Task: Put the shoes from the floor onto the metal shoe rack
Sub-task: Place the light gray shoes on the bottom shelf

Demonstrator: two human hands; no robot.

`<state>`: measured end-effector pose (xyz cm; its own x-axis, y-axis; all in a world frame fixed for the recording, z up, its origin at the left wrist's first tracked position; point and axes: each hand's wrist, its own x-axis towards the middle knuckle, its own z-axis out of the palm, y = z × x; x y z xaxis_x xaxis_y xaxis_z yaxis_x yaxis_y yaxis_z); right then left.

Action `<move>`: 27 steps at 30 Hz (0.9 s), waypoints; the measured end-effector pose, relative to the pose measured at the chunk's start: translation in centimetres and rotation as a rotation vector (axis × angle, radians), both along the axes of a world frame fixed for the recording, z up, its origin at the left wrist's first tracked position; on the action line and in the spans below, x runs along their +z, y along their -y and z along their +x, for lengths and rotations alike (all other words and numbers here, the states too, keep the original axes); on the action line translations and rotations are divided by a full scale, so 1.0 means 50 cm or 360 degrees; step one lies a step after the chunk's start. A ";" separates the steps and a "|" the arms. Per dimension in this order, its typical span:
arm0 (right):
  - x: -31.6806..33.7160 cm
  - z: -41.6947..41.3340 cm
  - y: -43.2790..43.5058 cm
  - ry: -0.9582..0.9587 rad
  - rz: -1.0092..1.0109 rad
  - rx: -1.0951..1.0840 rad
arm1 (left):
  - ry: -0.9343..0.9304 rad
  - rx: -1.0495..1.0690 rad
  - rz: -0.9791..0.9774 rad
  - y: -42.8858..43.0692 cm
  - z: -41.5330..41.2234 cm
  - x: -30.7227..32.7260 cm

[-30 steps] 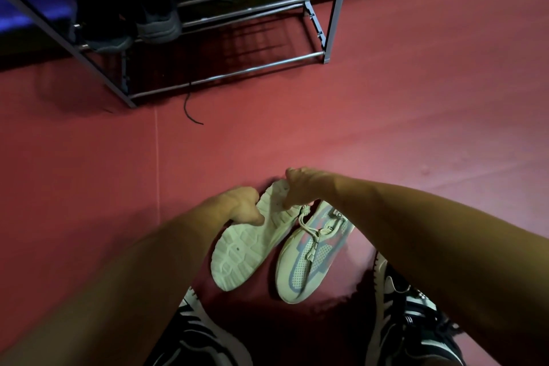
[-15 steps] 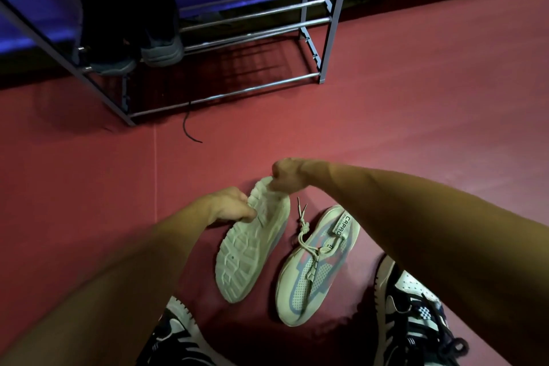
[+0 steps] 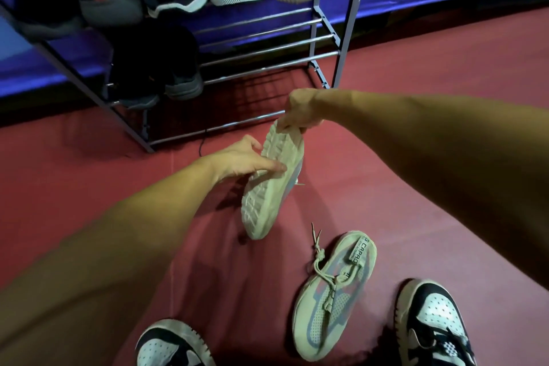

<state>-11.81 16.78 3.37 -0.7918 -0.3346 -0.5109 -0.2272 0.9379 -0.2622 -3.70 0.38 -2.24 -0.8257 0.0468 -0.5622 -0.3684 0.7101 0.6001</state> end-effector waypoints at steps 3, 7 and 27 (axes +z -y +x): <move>0.044 -0.022 0.015 -0.0112 -0.0049 -0.0095 | -0.0163 0.0110 0.0063 -0.010 -0.014 0.021; 0.068 -0.044 0.043 -0.0276 -0.0259 -0.0284 | -0.0374 0.0287 0.0160 -0.002 -0.040 0.044; -0.010 -0.066 0.034 0.0796 -0.1145 -0.0656 | -0.0335 0.1123 0.1469 0.080 -0.144 0.118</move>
<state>-15.08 15.09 2.85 -0.6637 -0.4438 -0.6021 0.3772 0.4965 -0.7818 -10.92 -3.59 3.67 -0.9039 -0.1394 -0.4043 -0.3382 -0.3459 0.8752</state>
